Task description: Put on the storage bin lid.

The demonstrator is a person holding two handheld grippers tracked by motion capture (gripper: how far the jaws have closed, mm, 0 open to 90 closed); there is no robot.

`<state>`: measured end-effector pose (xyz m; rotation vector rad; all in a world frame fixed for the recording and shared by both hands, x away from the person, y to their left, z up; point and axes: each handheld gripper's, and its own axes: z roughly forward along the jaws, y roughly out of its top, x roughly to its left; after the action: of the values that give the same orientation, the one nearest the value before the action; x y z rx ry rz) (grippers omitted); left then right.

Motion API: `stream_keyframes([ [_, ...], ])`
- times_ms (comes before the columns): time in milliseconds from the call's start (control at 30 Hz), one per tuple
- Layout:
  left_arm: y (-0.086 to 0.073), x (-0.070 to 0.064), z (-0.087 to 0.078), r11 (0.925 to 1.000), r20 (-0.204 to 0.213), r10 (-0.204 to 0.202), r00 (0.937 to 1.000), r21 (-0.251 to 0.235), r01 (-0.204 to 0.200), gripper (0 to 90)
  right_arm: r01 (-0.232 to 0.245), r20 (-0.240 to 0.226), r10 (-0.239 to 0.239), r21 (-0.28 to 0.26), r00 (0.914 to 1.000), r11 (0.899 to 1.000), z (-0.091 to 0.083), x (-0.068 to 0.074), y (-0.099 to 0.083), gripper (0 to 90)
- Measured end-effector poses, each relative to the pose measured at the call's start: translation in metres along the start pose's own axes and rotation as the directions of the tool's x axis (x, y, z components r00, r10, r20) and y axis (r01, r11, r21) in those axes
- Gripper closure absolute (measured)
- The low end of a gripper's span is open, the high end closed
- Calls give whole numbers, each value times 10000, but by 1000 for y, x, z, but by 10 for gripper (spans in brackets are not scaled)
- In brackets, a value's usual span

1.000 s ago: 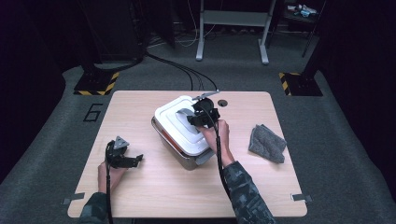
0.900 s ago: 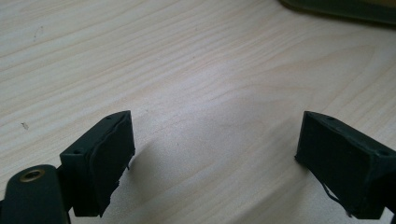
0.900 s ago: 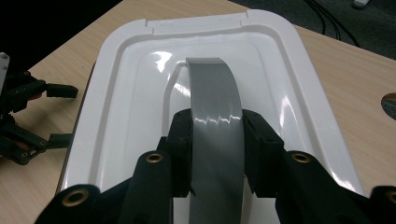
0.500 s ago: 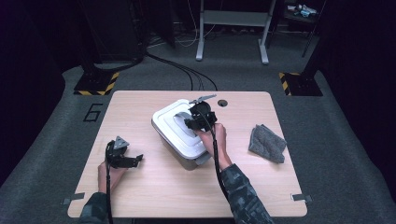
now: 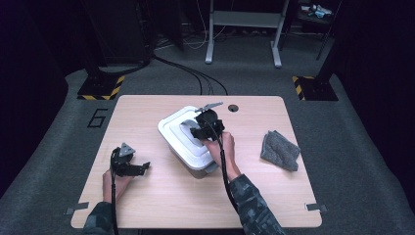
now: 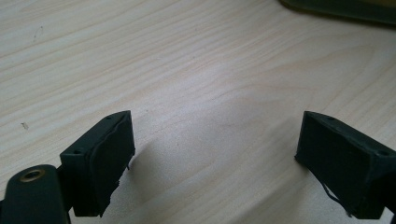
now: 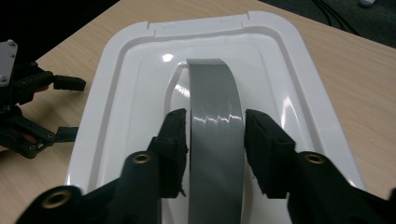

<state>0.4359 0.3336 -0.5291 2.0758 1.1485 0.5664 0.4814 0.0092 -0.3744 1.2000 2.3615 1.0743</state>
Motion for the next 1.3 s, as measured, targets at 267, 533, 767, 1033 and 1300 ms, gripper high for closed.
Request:
stream_keyframes([
  [267, 0, 0, 0, 10000, 11, 20, 10000, 4, -20, 111, -2, -39, 1, -160, 10000, 9999, -7, -7, 0, 278],
  [533, 0, 0, 0, 10000, 2, 2, 10000, 0, -2, 111, 28, -92, -32, -421, 10000, 9991, -19, -13, -1, 156],
  [767, 0, 0, 0, 10000, 12, 28, 10000, 8, -28, 111, 170, -56, -174, -641, 9998, 9978, -33, -21, -7, 142],
  [1033, 0, 0, 0, 10000, -4, 41, 10000, -4, -41, 111, -54, 108, 64, -915, 9999, 9958, -54, -37, -16, 132],
  [1300, 0, 0, 0, 10000, -3, 40, 10000, -3, -40, 111, -118, 394, 161, -1073, 9991, 9942, -71, -52, -34, 111],
])
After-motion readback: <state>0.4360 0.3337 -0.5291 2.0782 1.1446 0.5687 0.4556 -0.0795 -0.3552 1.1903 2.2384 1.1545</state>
